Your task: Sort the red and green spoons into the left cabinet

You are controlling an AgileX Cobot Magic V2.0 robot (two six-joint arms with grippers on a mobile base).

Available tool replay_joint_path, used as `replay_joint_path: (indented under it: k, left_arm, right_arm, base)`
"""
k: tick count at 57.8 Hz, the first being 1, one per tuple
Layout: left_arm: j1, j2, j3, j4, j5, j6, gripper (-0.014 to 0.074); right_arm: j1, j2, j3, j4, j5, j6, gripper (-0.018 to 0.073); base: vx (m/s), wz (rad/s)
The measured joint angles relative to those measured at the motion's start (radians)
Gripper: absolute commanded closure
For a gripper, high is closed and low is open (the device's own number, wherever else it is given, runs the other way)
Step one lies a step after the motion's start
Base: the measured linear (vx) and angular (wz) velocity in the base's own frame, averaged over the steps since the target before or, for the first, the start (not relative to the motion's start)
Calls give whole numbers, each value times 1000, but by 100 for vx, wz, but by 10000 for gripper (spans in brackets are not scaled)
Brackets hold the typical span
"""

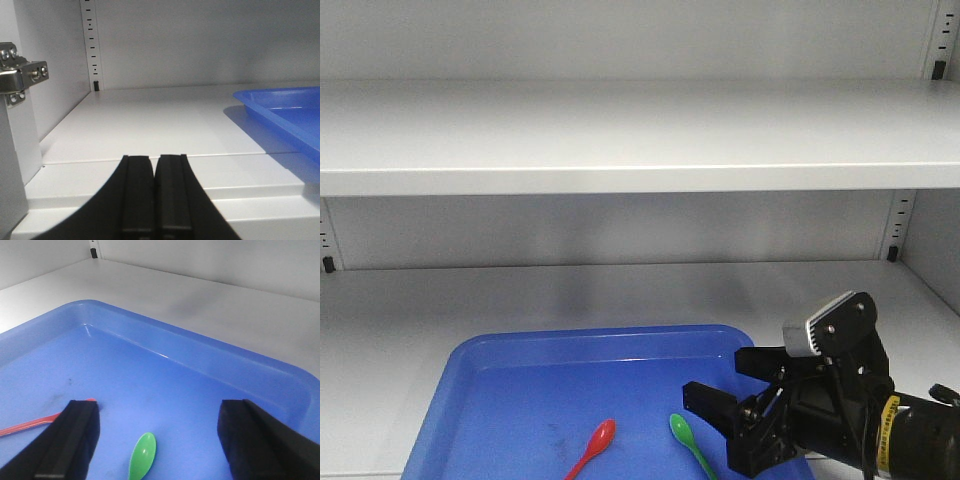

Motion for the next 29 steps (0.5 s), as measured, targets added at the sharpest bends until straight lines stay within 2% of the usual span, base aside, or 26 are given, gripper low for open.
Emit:
replay_joint_path:
  k: [19, 29]
  left_arm:
    - [0, 0, 0, 0, 0, 0, 603]
    - [0, 0, 0, 0, 0, 0, 603]
  right_arm:
    - [0, -1, 0, 3, 39, 0, 98]
    - [0, -68, 1, 41, 167, -11, 170]
  base:
    - [0, 0]
    - [0, 0]
